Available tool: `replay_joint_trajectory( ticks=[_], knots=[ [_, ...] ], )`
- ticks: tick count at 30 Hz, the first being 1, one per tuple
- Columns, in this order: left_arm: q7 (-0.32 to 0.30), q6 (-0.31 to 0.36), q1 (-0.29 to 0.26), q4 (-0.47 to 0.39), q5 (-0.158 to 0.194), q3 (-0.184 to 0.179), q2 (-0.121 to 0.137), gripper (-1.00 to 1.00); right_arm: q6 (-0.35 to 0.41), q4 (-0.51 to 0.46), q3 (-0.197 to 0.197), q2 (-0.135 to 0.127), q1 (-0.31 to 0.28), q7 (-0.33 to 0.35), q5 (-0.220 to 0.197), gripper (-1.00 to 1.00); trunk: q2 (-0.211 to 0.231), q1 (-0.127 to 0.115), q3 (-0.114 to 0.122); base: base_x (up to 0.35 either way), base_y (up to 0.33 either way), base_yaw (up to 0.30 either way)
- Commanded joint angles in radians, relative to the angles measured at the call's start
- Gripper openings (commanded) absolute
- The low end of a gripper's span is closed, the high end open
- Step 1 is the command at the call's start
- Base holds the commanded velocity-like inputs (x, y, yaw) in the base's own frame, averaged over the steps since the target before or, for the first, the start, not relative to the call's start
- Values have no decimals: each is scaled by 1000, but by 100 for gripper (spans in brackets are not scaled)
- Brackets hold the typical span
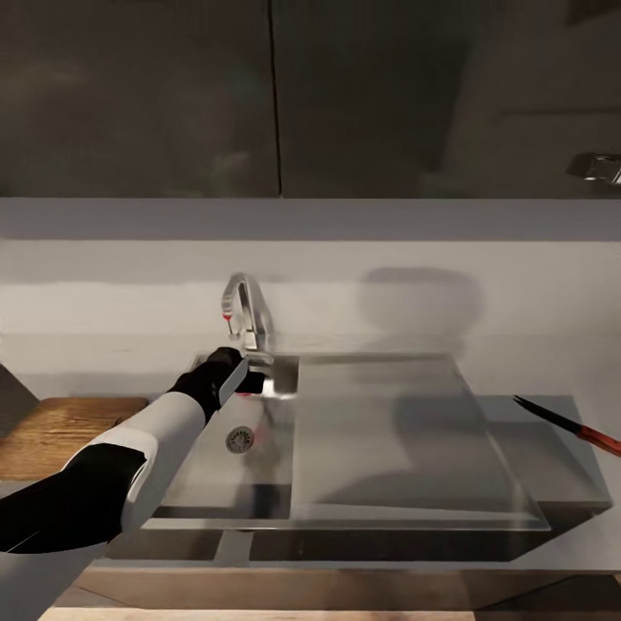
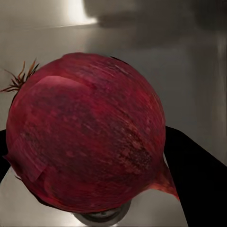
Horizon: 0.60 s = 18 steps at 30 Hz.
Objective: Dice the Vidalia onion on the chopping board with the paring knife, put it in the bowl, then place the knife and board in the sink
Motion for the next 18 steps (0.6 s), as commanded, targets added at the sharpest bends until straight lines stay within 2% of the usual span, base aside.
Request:
replay_joint_trajectory(
  ticks=[1, 11, 15, 18],
  knots=[
    [7, 4, -1, -2, 10, -7, 0, -100, -4, 1, -5, 0, -1, 0, 0, 100, -2, 1, 0, 0, 151, 0],
    [8, 12, -1, -15, 10, -6, -1, -100, -4, 0, -5, 0, -1, -1, 0, 100, -2, 1, 16, -32, 219, 0],
    [8, 90, -1, -49, 11, -5, -2, -100, -4, -1, -5, 0, -1, -1, 0, 100, -2, 1, 22, -126, 270, 0],
    [8, 159, -1, -114, 11, -6, -3, -100, -4, -2, -5, 0, -1, -2, 0, 100, -2, 1, 27, -85, 110, 0]
  ],
)
